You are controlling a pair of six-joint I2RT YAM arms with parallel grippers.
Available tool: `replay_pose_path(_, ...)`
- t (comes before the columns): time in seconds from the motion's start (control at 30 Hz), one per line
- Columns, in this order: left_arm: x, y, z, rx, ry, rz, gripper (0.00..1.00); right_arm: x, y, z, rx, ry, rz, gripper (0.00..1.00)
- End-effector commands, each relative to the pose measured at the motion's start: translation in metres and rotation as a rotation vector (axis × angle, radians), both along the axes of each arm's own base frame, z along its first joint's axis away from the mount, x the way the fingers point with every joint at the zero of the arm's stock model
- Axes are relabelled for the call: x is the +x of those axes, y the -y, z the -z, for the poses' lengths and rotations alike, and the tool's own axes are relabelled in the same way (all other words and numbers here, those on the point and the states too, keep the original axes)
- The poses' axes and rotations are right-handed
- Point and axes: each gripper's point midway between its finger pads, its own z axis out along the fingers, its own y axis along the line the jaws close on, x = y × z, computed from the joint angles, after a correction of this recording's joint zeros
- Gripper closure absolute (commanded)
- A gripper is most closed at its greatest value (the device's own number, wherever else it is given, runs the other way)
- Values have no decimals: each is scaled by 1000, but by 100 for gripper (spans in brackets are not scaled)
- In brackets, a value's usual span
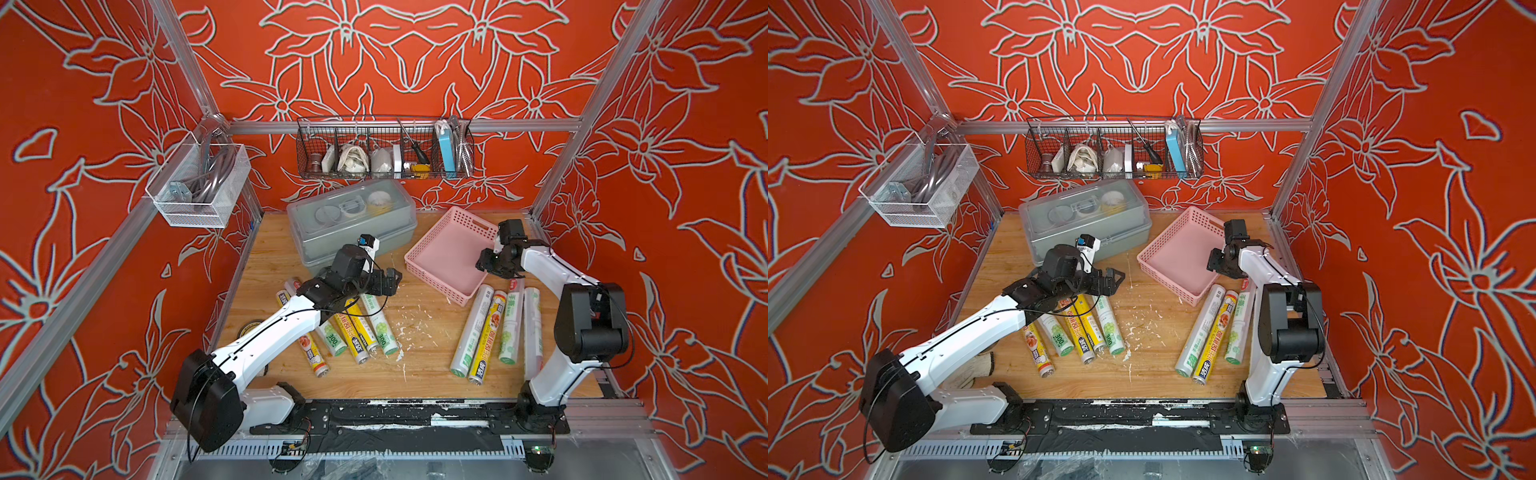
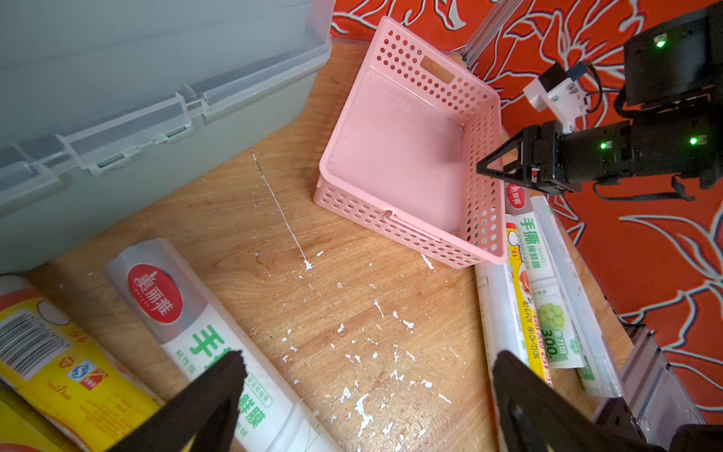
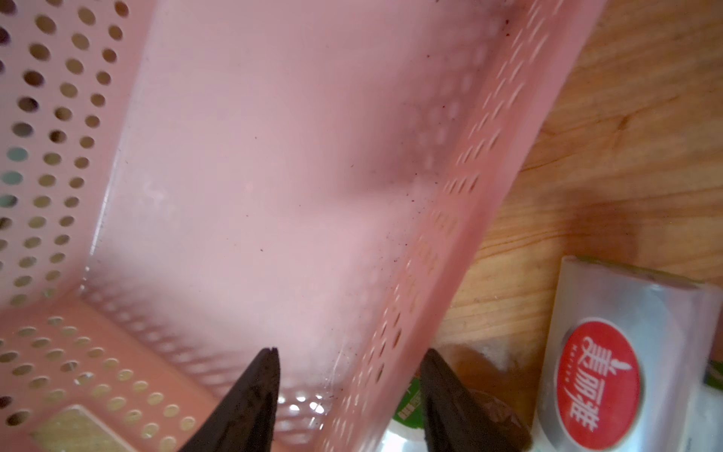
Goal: Put the plastic wrap into the basket
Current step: Move the basket to the center of the board.
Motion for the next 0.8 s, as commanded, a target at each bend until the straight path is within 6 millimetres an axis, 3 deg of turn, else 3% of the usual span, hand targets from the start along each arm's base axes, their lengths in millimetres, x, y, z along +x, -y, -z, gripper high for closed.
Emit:
replay_pose_path(0.0,0,3,-2,-4,15,9,2,3,1,-3,-10,-5,4,48)
replay_pose_path(0.1,1,2,2,3,6,6,2,-1,0,0,-14,-23,-4,53)
replay_pose_path(0.27,0,1,10,9,-18,-3,2,-10,-8,3,7,-44,-29,71)
replay_pose_path(0.77,-8,-7,19,25,-53,-27,2,-46,-34,-3,-11,-79,-106,82)
